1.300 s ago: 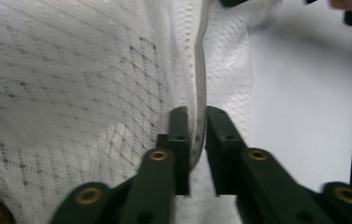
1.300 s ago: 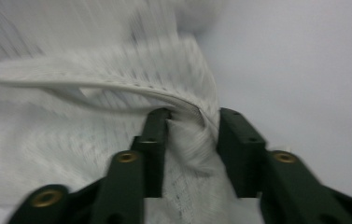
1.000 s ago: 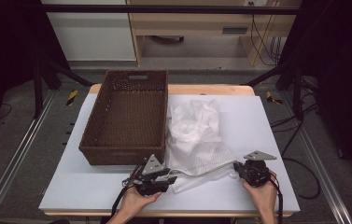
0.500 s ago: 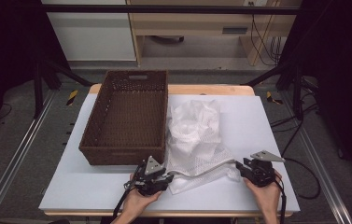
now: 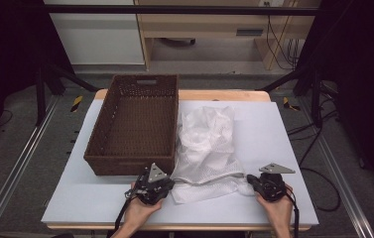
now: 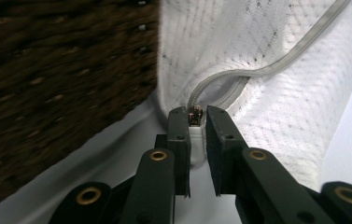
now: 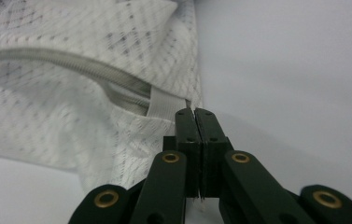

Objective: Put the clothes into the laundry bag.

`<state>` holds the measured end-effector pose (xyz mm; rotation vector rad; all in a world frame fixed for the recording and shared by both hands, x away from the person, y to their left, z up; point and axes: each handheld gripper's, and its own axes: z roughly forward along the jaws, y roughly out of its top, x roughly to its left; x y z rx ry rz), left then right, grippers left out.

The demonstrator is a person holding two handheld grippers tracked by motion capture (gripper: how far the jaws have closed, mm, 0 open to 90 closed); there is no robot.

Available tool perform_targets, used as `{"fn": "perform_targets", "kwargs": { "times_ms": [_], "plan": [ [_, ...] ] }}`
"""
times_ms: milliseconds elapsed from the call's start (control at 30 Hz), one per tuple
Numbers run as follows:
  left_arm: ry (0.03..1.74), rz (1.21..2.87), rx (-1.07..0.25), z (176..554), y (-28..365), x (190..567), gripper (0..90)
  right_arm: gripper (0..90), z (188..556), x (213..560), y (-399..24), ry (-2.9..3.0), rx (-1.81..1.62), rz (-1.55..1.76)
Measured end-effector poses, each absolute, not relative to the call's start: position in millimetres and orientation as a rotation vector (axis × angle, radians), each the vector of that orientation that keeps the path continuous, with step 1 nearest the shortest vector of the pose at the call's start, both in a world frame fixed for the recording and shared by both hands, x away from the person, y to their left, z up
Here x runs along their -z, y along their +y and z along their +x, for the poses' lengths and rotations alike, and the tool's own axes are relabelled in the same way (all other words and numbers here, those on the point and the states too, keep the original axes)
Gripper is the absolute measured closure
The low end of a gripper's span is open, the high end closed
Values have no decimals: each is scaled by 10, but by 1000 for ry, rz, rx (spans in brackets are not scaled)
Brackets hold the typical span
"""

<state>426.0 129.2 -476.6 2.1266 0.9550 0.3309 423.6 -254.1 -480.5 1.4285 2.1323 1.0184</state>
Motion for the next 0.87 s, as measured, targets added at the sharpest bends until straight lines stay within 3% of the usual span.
{"fn": "perform_targets", "kwargs": {
  "times_ms": [167, 233, 400, 433, 467, 667, 867],
  "plan": [
    [947, 2124, -331, 4254, 1354, 4756, 799, 890, 4188, 4811, -2623, 2154, -1019, 1446],
    [930, 2106, -321, 4238, 1383, 4746, 788, 833, 4153, 4796, -2639, 2137, -1007, 1438],
    [865, 2040, -293, 4176, 1501, 4656, 599, 644, 4130, 4734, -2732, 2019, -1113, 1390],
    [865, 2040, -293, 4176, 1501, 4656, 574, 644, 4130, 4734, -2732, 2019, -1113, 1390],
    [848, 2018, -318, 4147, 1556, 4612, 554, 541, 4129, 4706, -2763, 1963, -1156, 1370],
    [851, 1996, -312, 4126, 1798, 4600, 446, 291, 4131, 4651, -2804, 1868, -1208, 1342],
    [861, 1975, -314, 4142, 1962, 4594, 394, 208, 4135, 4647, -2859, 1845, -1218, 1346]
  ]
}}
